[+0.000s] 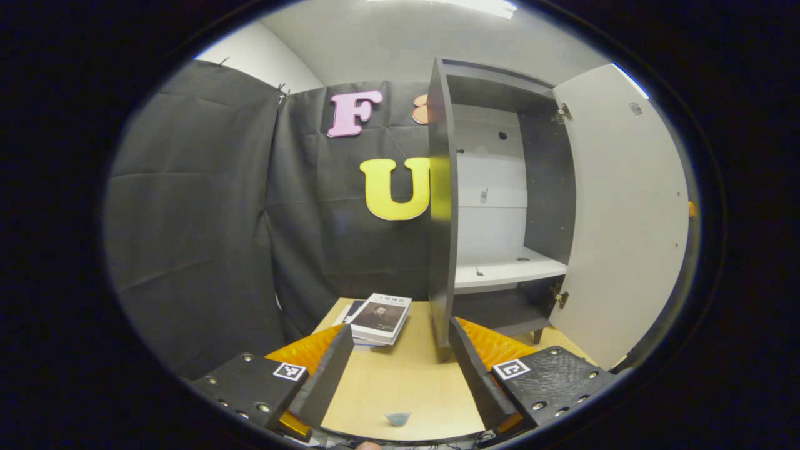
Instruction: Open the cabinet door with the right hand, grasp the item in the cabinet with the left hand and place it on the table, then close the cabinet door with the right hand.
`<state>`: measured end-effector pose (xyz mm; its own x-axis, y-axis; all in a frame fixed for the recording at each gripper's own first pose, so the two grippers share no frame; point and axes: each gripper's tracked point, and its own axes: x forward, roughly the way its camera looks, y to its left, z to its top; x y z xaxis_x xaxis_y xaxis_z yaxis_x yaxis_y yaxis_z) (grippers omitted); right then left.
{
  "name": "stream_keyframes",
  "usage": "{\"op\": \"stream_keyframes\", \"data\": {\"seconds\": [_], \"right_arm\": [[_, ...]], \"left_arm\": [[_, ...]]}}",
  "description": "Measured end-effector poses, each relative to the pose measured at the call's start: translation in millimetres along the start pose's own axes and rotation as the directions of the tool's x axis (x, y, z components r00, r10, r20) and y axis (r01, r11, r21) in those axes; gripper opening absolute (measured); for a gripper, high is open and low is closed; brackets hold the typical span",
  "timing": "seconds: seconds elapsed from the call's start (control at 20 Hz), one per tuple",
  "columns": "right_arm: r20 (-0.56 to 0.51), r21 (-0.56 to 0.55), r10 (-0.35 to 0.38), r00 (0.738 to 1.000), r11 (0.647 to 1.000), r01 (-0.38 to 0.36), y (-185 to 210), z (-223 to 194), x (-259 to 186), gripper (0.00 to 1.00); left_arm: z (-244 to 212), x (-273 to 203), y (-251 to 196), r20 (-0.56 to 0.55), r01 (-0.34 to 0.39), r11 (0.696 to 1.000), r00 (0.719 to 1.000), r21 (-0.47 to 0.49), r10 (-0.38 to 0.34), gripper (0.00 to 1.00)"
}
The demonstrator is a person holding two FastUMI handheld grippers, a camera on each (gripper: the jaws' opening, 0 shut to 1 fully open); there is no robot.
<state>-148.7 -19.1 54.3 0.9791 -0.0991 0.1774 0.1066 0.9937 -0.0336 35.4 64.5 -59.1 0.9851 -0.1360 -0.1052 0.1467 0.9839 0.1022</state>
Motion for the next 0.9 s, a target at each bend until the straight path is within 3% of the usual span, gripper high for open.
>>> {"op": "stream_keyframes", "data": {"seconds": [0.15,0.4,0.6,0.9], "right_arm": [[-0.020,-0.026,0.030,0.999,0.999,-0.030,12,-1,-2,0.97],[-0.044,0.031,0.119,0.992,0.993,-0.117,43,-6,-7,0.97],[-0.060,0.082,0.249,0.967,0.966,-0.244,76,-13,-10,0.97],[-0.075,0.066,0.345,0.936,0.938,-0.341,118,-18,-9,0.97]], "left_arm": [[0,3,3,0.010,-0.005,0.999,1.000,-0.033,0.006,0.92],[-11,7,7,-0.010,-0.027,0.999,1.000,-0.031,0.027,0.92],[-16,4,4,-0.013,-0.033,0.999,0.999,-0.021,0.033,0.92],[-22,0,13,-0.012,-0.064,0.998,0.998,0.017,0.064,0.92]]}}
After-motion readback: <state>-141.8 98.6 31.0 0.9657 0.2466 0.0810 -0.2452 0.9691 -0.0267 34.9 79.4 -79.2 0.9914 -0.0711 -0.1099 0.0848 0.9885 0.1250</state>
